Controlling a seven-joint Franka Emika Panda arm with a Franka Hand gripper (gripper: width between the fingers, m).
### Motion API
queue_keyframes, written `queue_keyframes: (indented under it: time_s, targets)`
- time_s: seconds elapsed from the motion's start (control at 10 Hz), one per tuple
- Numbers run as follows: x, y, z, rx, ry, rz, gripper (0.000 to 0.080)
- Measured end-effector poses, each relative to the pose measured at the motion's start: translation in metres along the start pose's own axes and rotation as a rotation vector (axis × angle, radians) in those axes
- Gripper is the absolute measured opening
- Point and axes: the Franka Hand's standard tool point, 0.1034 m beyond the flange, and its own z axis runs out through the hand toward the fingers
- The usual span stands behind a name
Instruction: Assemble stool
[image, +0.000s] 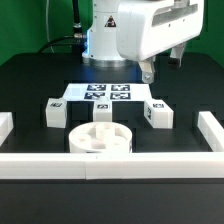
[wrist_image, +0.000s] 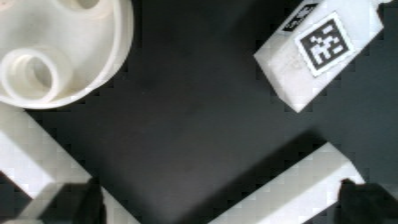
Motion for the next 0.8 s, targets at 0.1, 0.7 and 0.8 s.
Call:
queue_keyframes:
  time_s: [0.1, 0.7, 0.8]
  targets:
    - [0.000, 0.000, 0.000, 0.000, 0.000, 0.000, 0.0649]
    - [-0.055, 0.028, 0.028, 0.017, -0.019, -0.123, 0.0649]
    - [-0.065, 0.035, 0.038, 0.021, -0.018, -0.135, 0.0649]
